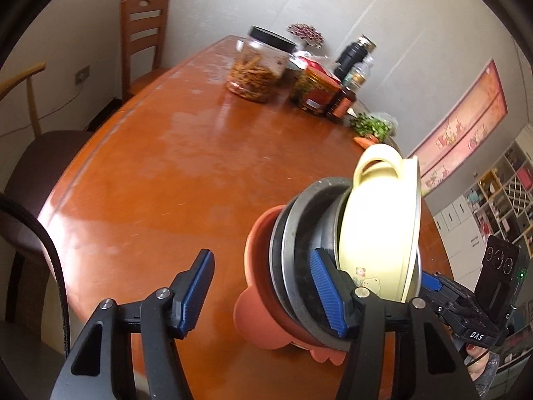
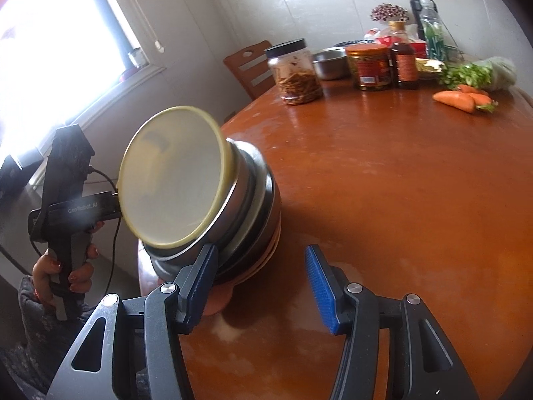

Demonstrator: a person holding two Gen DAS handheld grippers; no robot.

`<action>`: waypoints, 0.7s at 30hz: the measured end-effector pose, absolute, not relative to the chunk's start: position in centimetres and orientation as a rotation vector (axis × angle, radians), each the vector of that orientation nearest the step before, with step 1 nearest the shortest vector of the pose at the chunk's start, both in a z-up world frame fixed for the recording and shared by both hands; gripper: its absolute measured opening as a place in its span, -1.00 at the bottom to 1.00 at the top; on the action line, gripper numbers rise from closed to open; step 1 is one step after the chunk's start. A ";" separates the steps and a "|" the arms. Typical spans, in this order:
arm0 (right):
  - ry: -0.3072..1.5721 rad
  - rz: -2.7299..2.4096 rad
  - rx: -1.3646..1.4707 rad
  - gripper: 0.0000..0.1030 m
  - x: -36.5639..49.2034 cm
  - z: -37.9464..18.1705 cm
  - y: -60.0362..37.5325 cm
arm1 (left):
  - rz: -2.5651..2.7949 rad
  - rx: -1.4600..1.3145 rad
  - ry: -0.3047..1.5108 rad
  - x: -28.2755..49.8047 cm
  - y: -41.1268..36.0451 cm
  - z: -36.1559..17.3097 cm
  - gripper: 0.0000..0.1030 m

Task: Organize plates and bowls
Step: 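Lower the nested basin onto the orange plate stack with the left tool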

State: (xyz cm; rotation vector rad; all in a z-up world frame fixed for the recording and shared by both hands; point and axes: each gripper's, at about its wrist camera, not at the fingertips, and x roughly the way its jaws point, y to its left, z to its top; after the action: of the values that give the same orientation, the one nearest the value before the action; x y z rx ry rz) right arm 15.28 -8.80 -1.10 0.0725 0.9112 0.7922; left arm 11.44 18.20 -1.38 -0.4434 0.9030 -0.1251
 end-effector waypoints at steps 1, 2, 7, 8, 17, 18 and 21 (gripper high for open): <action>0.909 0.785 0.079 0.12 15.4 -1.1 -9.5 | -0.130 -0.435 0.907 11.9 17.6 -1.4 0.15; 0.909 0.782 0.081 0.12 15.5 -1.1 -9.8 | -0.136 -0.424 0.914 12.3 17.0 -1.5 0.15; 0.904 0.762 0.108 0.12 16.1 -1.3 -12.3 | -0.177 -0.386 0.943 14.5 13.3 -2.0 0.15; 0.903 0.763 0.112 0.12 16.1 -1.3 -12.6 | -0.198 -0.387 0.950 15.0 12.5 -2.2 0.15; 0.885 0.723 0.136 0.13 17.2 -1.7 -15.4 | -0.249 -0.322 0.968 18.1 6.8 -2.3 0.15; 0.884 0.719 0.142 0.12 17.3 -1.8 -15.7 | -0.256 -0.318 0.972 18.5 6.4 -2.3 0.15; 0.884 0.703 0.168 0.12 17.8 -2.0 -16.9 | -0.274 -0.306 0.977 19.3 4.9 -2.3 0.15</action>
State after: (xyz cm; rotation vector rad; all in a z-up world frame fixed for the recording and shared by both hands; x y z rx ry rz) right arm 17.77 -16.92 -2.00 0.1682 0.8843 0.7032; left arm 19.26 4.92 -2.25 -0.3056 0.9768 -0.2743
